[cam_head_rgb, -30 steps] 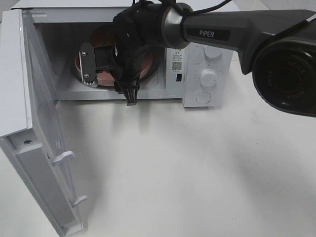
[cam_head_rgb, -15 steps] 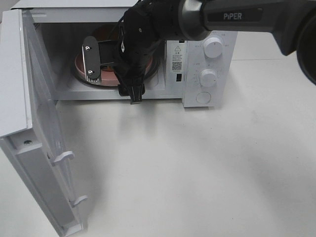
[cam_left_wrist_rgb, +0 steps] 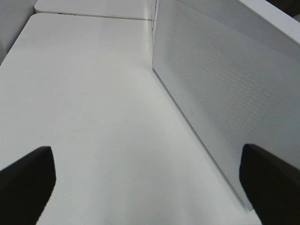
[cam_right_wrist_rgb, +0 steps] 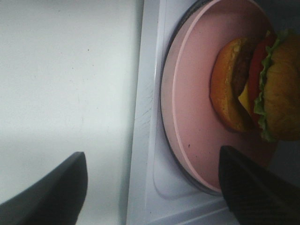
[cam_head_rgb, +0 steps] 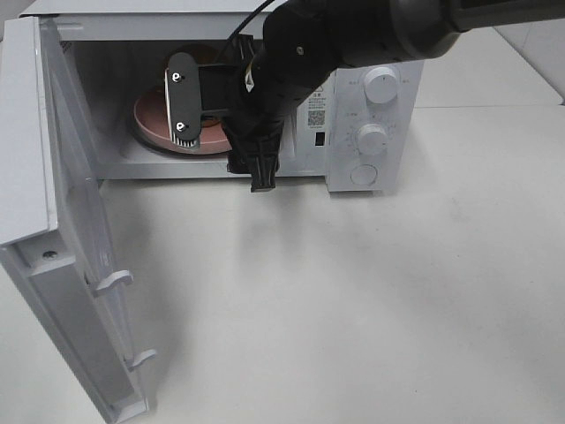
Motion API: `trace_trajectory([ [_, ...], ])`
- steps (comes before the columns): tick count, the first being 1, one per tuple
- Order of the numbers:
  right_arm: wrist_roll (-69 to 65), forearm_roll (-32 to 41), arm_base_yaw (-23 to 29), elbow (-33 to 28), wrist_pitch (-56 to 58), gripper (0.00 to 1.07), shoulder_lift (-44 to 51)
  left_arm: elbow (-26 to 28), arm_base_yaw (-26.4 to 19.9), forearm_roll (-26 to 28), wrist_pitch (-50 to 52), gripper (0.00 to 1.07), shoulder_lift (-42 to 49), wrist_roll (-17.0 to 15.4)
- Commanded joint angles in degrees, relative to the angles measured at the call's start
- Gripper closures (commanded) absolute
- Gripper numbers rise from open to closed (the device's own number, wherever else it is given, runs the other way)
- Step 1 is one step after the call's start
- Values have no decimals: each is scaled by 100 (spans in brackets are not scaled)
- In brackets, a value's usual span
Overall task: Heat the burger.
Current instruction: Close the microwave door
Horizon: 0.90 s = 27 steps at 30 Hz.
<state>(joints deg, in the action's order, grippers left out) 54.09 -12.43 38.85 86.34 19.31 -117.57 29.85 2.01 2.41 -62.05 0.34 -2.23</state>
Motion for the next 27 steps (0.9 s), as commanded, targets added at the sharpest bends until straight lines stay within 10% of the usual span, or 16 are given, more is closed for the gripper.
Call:
trace_trajectory([
  [1, -172, -92, -11, -292, -189, 31, 281, -17, 29, 46, 80, 7, 80, 11],
  [27, -2744, -103, 0, -2974, 69, 25, 2779, -17, 29, 46, 80, 7, 80, 11],
])
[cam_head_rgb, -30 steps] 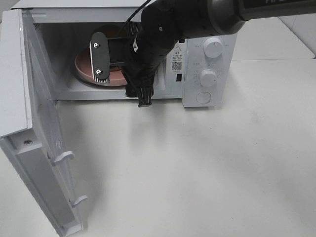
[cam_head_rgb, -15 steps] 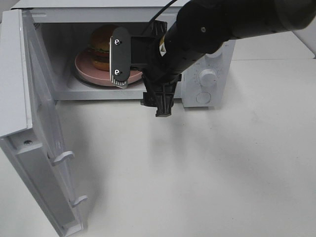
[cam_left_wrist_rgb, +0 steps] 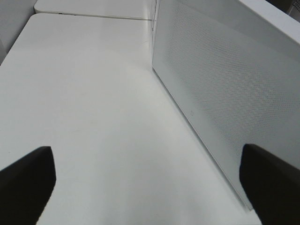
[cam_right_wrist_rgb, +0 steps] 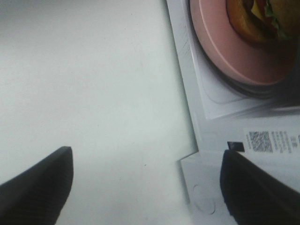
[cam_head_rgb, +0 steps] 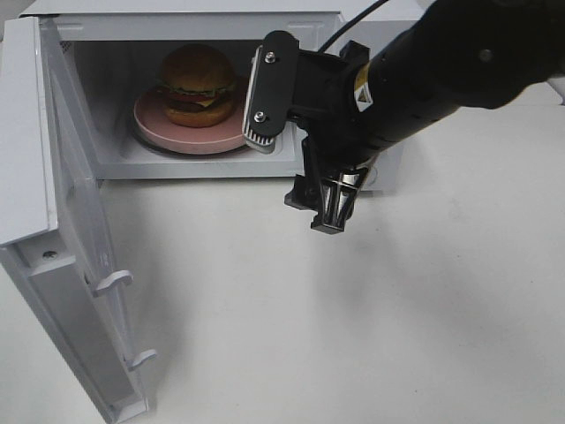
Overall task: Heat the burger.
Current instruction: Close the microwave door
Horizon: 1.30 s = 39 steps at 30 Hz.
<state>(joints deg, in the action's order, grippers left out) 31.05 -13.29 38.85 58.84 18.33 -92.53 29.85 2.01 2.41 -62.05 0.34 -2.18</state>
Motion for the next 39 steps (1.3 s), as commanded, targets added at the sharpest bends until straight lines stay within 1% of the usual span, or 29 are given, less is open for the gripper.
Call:
trace_trajectory([
  [1, -722, -17, 0, -390, 321, 25, 464, -17, 29, 46, 80, 7, 80, 6],
  [2, -1031, 11, 0, -550, 453, 26, 659, -17, 29, 46, 80, 7, 80, 6],
  [5, -1186, 57, 0, -619, 516, 26, 728, -17, 29, 46, 80, 7, 80, 6],
  [6, -1558, 183, 0, -791, 636, 27, 905, -17, 29, 46, 80, 7, 80, 6],
  [8, -1725, 229, 0, -871, 688, 27, 980, -17, 29, 46, 80, 7, 80, 6],
  [10, -2252, 281, 0, -1169, 900, 29, 1346, -17, 29, 46, 80, 7, 80, 6],
  [13, -2366, 281, 0, -1220, 968, 29, 1432, -17, 29, 46, 80, 7, 80, 6],
  [15, -2825, 281, 0, -1455, 1243, 31, 1856, -17, 29, 46, 80, 7, 80, 6],
  [16, -2825, 281, 0, -1455, 1243, 31, 1856, -17, 29, 46, 80, 7, 80, 6],
  [17, -2951, 275, 0, -1536, 1415, 31, 2103, -17, 29, 46, 80, 7, 80, 6],
  [21, -3157, 275, 0, -1616, 1811, 31, 2429, -17, 29, 46, 80, 7, 80, 6],
  [23, -3335, 275, 0, -1627, 2343, 31, 2756, -17, 29, 46, 80, 7, 80, 6],
  [24, -3335, 275, 0, -1627, 2343, 31, 2756, -17, 29, 46, 80, 7, 80, 6],
  [25, -3398, 275, 0, -1627, 2607, 31, 2985, -17, 29, 46, 80, 7, 80, 6],
  [27, -3415, 275, 0, -1627, 2704, 31, 3111, -17, 29, 46, 80, 7, 80, 6],
  [28, -3461, 275, 0, -1627, 2934, 31, 3392, -17, 29, 46, 80, 7, 80, 6],
  [30, -3461, 281, 0, -1627, 3031, 31, 3507, -17, 29, 46, 80, 7, 80, 6],
  [31, -3461, 281, 0, -1627, 3203, 31, 3764, -17, 29, 46, 80, 7, 80, 6],
  [32, -3461, 281, 0, -1627, 3203, 31, 3764, -17, 29, 46, 80, 7, 80, 6],
  [33, -3461, 281, 0, -1627, 3375, 31, 4045, -17, 29, 46, 80, 7, 80, 6],
  [37, -3461, 275, 0, -1627, 3581, 31, 4412, -17, 29, 46, 80, 7, 80, 6],
  [39, -3484, 264, 0, -1627, 3810, 31, 4750, -17, 29, 46, 80, 7, 80, 6],
])
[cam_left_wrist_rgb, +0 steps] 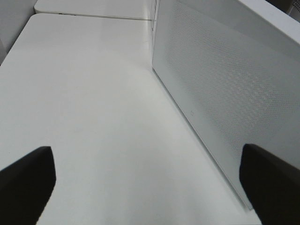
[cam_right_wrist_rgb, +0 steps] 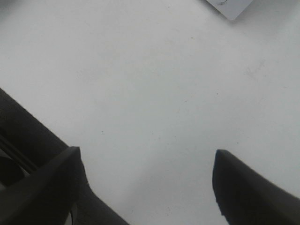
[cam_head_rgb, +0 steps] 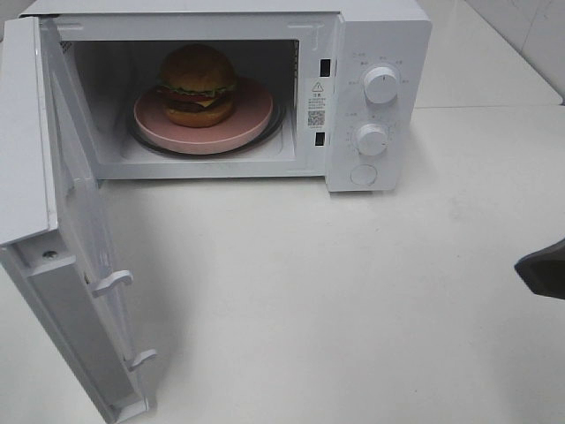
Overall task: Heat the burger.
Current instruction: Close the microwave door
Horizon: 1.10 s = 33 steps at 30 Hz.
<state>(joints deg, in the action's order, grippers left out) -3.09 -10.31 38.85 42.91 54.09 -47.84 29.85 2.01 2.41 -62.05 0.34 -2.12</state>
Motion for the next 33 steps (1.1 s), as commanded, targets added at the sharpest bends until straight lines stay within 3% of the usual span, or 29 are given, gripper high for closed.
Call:
trace_trajectory([
  [1, -69, -34, 0, -34, 235, 31, 281, -17, 29, 46, 80, 7, 80, 0],
  [9, -126, -86, -23, -286, 584, 31, 1215, -17, 29, 46, 80, 7, 80, 0],
  [12, -126, -57, -275, -476, 590, 31, 1484, -17, 29, 46, 80, 7, 80, 0],
  [14, -80, -57, -762, -630, 590, 31, 1730, -17, 29, 46, 80, 7, 80, 0],
  [24, 69, 143, -2246, -1129, 533, 31, 2762, -17, 29, 46, 80, 7, 80, 0],
  [33, 69, 504, -3042, -1404, 321, 31, 3713, -17, 29, 46, 80, 7, 80, 0],
])
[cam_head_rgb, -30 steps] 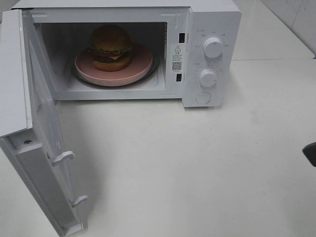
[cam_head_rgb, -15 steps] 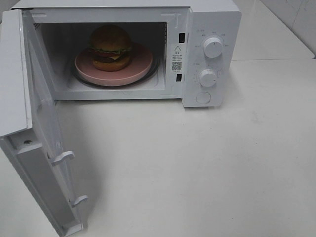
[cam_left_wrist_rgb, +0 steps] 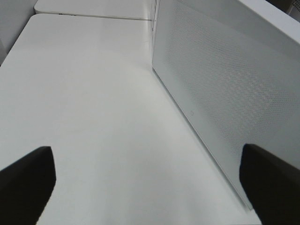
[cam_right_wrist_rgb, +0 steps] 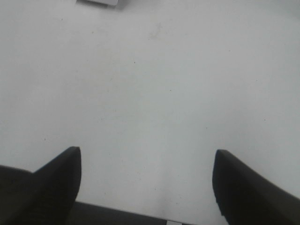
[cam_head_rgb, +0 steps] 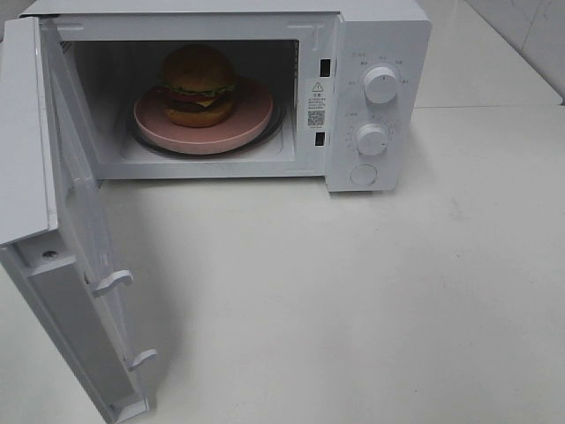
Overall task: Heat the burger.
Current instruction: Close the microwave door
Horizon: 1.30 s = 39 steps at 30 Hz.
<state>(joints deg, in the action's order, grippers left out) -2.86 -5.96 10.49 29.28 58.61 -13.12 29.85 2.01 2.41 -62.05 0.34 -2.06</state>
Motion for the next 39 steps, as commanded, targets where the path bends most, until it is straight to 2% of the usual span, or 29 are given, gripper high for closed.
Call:
trace_trajectory([
  [1, 46, 149, -355, -40, -132, 31, 407, -17, 29, 46, 80, 7, 80, -6],
  [14, 52, 252, -1175, -69, -166, 31, 1450, -17, 29, 46, 80, 7, 80, -6],
  [39, 52, 258, -1249, -69, -166, 31, 1490, -17, 29, 46, 80, 7, 80, 34],
])
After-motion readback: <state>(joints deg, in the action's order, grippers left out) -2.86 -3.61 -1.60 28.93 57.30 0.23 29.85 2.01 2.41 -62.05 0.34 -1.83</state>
